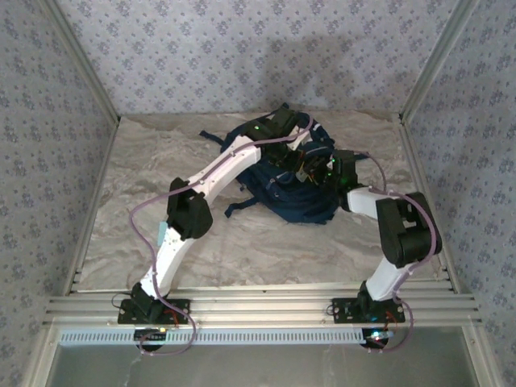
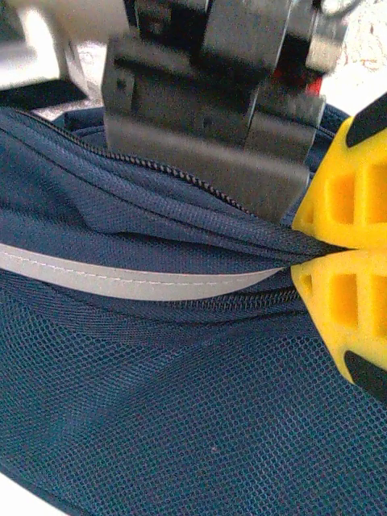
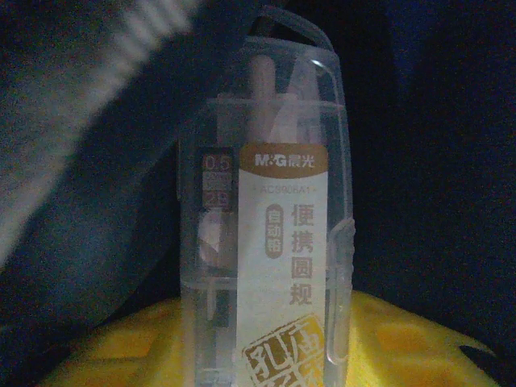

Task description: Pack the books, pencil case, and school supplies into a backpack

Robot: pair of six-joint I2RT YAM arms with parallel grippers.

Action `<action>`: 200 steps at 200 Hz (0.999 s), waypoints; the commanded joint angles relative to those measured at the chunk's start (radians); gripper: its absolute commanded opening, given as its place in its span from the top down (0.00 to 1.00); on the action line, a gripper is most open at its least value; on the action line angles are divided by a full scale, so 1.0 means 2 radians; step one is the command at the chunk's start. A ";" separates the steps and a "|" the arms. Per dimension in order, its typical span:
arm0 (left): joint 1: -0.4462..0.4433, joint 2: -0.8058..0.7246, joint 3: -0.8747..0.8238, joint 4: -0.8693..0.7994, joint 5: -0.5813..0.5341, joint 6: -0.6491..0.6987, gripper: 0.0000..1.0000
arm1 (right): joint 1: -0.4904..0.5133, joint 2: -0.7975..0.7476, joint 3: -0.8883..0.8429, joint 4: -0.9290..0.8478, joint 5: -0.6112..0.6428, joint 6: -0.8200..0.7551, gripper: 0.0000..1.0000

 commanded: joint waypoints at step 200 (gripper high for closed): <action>0.031 -0.080 -0.122 0.114 0.030 -0.026 1.00 | 0.018 -0.089 0.046 -0.273 0.019 -0.159 0.00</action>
